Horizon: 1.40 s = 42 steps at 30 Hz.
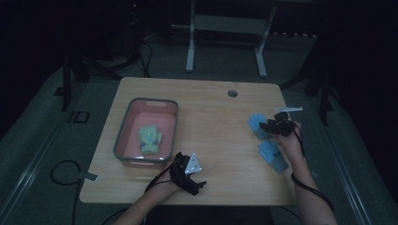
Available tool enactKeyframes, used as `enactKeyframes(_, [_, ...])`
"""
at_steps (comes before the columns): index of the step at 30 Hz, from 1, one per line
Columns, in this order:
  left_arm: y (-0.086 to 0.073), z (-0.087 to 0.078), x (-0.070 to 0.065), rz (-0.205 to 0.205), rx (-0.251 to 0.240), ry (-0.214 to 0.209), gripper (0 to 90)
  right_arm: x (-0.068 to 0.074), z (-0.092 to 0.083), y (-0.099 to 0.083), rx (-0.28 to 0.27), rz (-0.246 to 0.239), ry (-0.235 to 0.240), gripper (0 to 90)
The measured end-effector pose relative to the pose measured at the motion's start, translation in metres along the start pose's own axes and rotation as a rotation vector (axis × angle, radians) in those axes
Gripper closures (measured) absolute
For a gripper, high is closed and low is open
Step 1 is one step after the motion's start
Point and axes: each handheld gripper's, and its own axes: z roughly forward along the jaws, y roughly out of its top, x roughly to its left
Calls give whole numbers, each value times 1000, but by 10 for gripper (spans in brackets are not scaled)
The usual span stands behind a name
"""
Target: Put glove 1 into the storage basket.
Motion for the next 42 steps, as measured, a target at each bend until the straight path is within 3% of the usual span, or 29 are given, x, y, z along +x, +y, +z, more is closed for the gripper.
enactKeyframes(7, [0, 0, 0, 4, 1, 1, 22, -4, 18, -1, 41, -23, -27, 532])
enactKeyframes(10, [0, -1, 0, 6, 1, 3, 22, -1, 28, -6, 92, -48, -65, 536])
enactKeyframes(15, [0, 0, 0, 9, 5, 0, 22, 0, 28, -6, 91, -24, -76, 633])
enactKeyframes(16, [0, 0, -1, 13, 7, 1, 22, 2, 28, -5, 101, -17, -86, 714])
enactKeyframes(18, [0, 0, -1, 14, 7, 2, 22, 5, 29, -3, 113, -15, -104, 771])
enactKeyframes(26, [-1, 0, 0, 3, 4, 4, 22, 13, 23, 6, 113, 43, -142, 864])
enactKeyframes(34, [0, 1, 0, 10, 8, 2, 22, 33, 6, 23, 65, 59, -145, 866])
enactKeyframes(42, [-1, 0, -1, 19, 7, 9, 22, 70, -7, 30, 39, 58, -97, 865])
